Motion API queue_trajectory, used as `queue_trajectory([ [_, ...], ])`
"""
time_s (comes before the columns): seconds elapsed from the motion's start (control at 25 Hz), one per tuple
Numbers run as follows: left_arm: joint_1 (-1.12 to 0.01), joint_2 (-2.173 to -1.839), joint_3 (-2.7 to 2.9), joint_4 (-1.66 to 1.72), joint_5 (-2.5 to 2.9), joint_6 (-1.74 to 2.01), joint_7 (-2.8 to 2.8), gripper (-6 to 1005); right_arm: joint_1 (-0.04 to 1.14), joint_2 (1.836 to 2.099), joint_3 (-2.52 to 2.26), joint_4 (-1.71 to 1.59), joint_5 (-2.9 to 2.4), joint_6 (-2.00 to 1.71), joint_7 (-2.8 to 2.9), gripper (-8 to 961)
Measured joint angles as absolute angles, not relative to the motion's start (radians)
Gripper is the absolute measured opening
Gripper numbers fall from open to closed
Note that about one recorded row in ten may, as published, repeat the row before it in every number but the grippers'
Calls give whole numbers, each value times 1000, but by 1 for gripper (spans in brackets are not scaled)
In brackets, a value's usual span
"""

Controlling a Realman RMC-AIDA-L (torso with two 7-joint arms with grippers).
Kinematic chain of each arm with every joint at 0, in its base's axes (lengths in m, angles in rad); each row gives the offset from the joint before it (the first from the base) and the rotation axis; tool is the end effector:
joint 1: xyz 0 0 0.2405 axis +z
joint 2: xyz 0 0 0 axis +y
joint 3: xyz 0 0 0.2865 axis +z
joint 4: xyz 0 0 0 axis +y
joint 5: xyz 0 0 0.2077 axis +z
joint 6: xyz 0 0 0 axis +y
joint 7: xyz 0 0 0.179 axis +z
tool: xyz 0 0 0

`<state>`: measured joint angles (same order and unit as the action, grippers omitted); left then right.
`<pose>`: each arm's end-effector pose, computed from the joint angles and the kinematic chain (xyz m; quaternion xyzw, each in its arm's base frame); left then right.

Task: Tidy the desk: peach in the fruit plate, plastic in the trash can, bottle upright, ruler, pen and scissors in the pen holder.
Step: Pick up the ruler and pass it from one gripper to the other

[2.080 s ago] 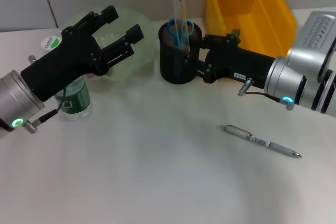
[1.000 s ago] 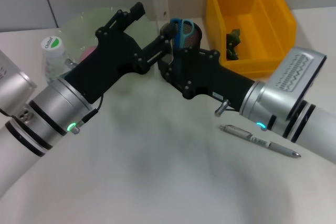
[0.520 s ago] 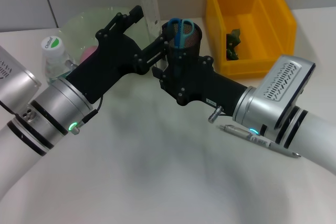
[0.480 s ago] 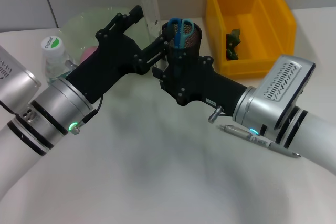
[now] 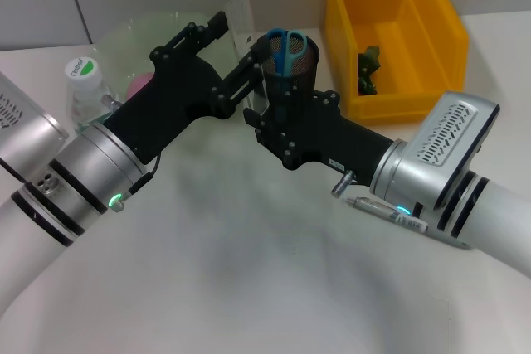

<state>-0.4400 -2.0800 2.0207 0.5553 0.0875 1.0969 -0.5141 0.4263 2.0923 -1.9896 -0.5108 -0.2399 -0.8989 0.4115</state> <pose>-0.1862 0.3670 -0.0983 -0.8283 -0.1177 -0.4395 0.3270 0.2308 0.3656 -0.1310 -0.8815 0.0989 0.2974 0.3531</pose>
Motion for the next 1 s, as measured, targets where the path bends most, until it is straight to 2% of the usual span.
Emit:
queue_trajectory([
  [0.16, -440, -2080, 2021, 555, 87, 1091, -514, 529, 426, 2092, -1992, -511, -239, -899, 411, 377],
  [0.8, -443, -2080, 2019, 555, 84, 1080, -513, 475, 426, 2092, -1998, -511, -235, -899, 411, 378],
  [1.0, -443, -2080, 2019, 555, 84, 1080, -512, 351, 425, 2092, -1995, -511, -235, -899, 411, 378],
])
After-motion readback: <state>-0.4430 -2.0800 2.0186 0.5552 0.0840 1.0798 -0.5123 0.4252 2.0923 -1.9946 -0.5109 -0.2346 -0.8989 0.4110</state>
